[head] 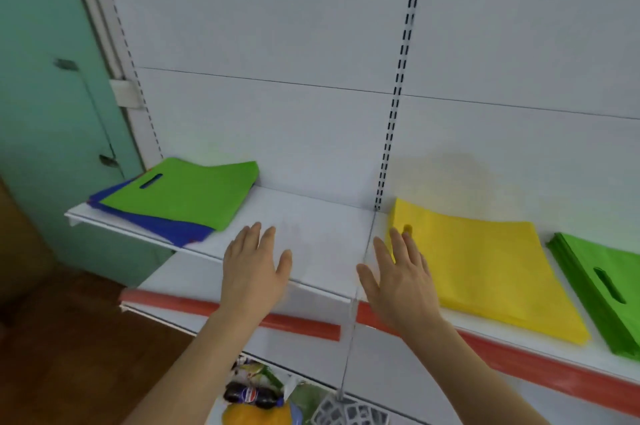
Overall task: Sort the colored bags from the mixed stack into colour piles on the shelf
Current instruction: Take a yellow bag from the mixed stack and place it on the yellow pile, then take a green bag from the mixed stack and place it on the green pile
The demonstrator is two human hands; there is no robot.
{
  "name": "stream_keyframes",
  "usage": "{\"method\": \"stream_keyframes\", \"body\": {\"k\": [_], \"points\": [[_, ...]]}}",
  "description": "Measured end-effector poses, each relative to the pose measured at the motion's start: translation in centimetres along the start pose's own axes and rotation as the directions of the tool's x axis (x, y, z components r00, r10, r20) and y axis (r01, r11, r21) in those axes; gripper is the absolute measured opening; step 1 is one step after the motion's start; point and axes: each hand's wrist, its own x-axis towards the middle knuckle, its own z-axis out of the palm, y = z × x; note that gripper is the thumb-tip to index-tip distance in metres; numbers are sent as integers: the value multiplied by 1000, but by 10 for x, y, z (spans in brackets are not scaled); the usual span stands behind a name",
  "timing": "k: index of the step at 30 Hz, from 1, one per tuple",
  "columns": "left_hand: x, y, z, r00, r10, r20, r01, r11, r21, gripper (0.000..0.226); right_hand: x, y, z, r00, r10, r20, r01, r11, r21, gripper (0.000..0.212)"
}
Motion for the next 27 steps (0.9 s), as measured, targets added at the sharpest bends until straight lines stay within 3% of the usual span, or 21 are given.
{"method": "stream_keyframes", "body": {"k": [5, 10, 14, 19, 27], "points": [[-10, -112, -38, 997, -71, -5, 71, 997, 15, 61, 11, -122, 33, 995, -91, 27, 90, 995, 53, 73], [-7, -189, -57, 994, -114, 5, 113, 993, 23, 62, 28, -204, 55, 987, -151, 57, 147, 986, 75, 70], [18, -235, -57, 990, -144, 7, 144, 989, 18, 63, 65, -248, 70, 981, -181, 65, 177, 983, 53, 69], [66, -284, -49, 988, -151, 19, 150, 987, 58, 62, 120, -295, 96, 983, -184, -5, 183, 973, 143, 64], [155, -333, -39, 985, -159, 63, 143, 967, 211, 70, 194, -343, 130, 982, -152, 115, 144, 987, 76, 70]]}}
